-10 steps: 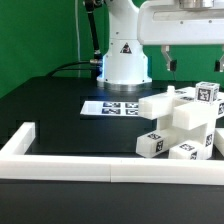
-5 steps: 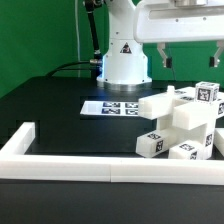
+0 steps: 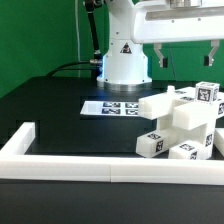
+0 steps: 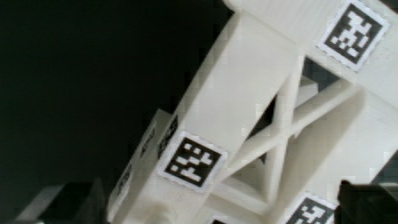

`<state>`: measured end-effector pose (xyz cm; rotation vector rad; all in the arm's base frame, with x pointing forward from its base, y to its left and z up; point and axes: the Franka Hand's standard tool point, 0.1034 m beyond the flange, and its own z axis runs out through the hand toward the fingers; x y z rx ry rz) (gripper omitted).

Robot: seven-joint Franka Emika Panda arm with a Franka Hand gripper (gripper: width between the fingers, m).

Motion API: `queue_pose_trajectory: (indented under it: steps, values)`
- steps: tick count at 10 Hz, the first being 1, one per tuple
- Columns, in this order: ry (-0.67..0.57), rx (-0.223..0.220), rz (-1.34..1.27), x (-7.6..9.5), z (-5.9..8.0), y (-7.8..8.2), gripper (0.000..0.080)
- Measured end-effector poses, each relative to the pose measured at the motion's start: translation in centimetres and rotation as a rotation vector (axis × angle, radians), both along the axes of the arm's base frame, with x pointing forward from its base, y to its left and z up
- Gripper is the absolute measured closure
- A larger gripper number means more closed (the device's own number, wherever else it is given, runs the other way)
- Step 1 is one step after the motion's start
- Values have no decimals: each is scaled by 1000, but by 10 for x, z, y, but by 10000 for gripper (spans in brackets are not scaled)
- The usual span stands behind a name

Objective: Assemble chair

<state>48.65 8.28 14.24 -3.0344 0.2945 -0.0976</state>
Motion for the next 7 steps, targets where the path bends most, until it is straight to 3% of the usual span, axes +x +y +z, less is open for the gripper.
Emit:
queue_pose_trajectory:
  steps: [1,5,7]
  values:
    - [-26,-3,42,-1,-2,-3,151]
    - [-57,-28,126,-48,-24,-13,151]
    - [-49,-31,133,-54,-32,-17,151]
